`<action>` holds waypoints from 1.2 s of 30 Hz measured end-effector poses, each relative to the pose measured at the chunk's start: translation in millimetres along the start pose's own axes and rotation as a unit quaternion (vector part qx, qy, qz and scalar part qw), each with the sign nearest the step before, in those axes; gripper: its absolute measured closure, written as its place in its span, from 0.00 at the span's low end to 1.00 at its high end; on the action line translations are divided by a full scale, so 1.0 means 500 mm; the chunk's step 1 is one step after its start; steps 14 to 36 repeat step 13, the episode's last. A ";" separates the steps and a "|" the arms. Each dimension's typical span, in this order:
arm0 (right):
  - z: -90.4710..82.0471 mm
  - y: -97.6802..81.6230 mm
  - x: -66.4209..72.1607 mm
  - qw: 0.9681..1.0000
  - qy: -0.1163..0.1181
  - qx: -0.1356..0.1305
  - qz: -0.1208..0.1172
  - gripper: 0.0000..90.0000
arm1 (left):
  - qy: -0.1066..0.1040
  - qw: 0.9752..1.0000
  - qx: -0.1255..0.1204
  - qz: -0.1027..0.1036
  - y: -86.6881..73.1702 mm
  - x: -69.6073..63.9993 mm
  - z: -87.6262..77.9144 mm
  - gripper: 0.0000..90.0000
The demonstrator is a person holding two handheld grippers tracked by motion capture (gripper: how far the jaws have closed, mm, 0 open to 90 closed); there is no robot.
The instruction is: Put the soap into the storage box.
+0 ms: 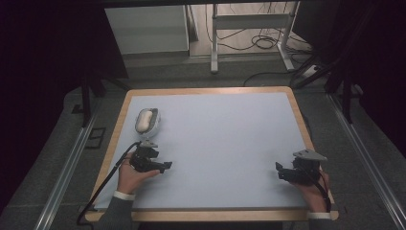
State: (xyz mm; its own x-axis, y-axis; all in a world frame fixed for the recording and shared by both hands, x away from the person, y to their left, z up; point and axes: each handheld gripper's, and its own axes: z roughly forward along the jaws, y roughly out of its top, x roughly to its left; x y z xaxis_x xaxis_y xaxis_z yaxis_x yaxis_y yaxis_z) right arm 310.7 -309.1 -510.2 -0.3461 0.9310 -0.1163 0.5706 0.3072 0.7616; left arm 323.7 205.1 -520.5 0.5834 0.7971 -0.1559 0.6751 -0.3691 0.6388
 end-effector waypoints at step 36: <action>0.002 0.001 0.002 1.000 0.000 0.000 -0.004 0.10 | -0.003 1.000 -0.010 0.002 -0.001 -0.002 -0.008 0.28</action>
